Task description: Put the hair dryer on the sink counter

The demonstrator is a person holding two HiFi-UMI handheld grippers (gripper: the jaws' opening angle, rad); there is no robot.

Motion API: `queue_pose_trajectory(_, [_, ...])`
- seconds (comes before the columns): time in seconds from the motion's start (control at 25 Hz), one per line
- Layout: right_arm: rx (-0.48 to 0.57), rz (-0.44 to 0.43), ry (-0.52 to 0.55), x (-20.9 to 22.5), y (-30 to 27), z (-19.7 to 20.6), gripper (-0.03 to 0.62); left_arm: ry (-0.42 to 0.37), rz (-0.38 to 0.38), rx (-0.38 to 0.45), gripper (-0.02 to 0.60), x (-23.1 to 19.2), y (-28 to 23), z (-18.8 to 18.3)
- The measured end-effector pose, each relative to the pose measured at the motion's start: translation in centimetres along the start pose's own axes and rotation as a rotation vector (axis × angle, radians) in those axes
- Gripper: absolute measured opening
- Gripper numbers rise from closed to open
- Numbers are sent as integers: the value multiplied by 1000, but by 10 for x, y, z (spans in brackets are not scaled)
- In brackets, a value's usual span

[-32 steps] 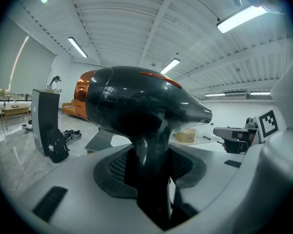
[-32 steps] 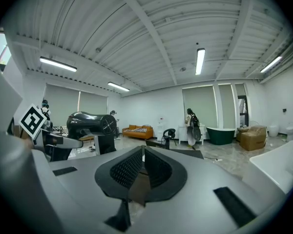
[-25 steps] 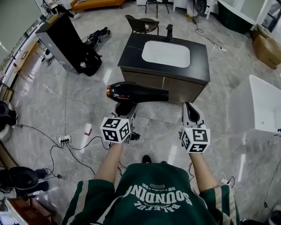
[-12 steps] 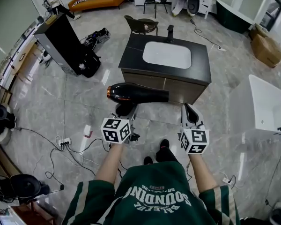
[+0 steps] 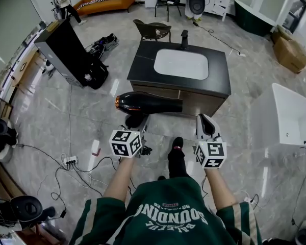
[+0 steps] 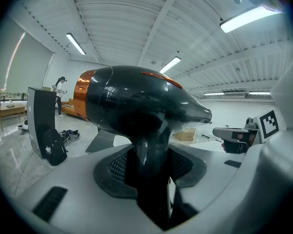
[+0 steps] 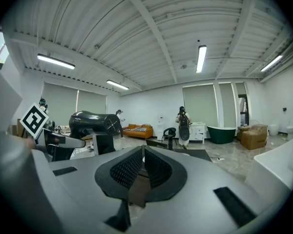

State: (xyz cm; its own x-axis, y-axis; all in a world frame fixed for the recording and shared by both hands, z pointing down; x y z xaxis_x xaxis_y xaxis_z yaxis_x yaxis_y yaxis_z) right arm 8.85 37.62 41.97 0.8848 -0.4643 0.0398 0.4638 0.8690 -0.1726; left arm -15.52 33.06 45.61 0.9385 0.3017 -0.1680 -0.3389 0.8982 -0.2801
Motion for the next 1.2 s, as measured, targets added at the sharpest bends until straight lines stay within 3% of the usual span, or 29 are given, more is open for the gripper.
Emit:
queue_pose_trajectory(0.48, [-7, -5, -18, 69, -95, -12, 44, -8, 4, -17, 170, -18, -110, -30])
queue_pose_trajectory(0.8, [-24, -2, -53, 139, -158, -17, 44, -25, -5, -42, 170, -19, -194, -57])
queue_pose_trajectory(1.2, [-39, -59, -42, 205, -245, -35, 44, -12, -50, -44, 170, -37, -281, -88])
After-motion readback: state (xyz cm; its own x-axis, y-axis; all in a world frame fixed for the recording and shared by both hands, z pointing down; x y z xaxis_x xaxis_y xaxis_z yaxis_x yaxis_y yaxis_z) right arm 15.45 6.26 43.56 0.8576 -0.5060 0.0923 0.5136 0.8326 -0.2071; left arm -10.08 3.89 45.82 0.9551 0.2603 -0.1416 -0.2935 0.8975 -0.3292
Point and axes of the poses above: the fingertips, and each gripper's own axes: y backward along the fingers, x to its right, z out of its underside, the point moved 3 cm from there along y, backward along the fingers, and after that the axes turned 14 degrees about -z, right-handed, at the moved point
